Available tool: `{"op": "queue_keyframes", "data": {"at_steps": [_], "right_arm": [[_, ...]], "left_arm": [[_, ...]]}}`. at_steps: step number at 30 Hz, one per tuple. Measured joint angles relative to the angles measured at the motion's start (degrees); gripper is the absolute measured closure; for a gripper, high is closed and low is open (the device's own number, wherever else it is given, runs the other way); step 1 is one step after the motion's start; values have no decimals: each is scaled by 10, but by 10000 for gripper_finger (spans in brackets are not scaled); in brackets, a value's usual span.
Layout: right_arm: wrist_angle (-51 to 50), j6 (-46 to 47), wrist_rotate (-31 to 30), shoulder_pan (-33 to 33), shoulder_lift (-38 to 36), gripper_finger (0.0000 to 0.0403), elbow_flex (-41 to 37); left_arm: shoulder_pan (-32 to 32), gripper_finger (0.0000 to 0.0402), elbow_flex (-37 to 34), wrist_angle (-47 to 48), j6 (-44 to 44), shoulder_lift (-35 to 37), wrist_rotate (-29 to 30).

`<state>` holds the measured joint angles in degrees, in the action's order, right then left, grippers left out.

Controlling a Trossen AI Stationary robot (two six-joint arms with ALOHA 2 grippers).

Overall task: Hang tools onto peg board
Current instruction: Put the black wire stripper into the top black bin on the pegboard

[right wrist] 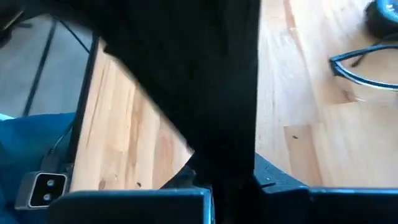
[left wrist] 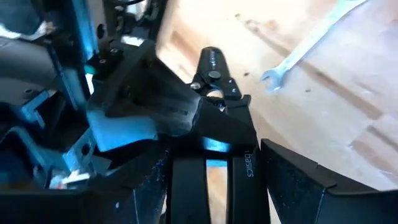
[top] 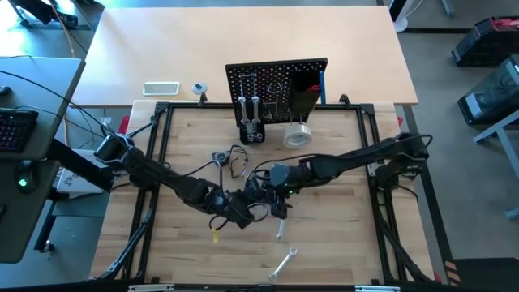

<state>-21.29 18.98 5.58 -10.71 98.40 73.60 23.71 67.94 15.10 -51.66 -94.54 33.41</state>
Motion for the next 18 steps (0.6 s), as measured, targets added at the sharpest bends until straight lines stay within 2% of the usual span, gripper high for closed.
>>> {"op": "queue_keyframes", "data": {"at_steps": [7, 13, 18], "right_arm": [[-70, 0, -54, -17, -56, 385, -3], [-77, -2, -126, -28, -114, 385, -2], [-70, -42, -213, -43, -164, 385, 7]], "left_arm": [[26, 167, 0, 20, 4, 5, 124], [36, 166, 0, 12, 17, 26, 177], [41, 165, 0, 12, 55, 52, 228]]}}
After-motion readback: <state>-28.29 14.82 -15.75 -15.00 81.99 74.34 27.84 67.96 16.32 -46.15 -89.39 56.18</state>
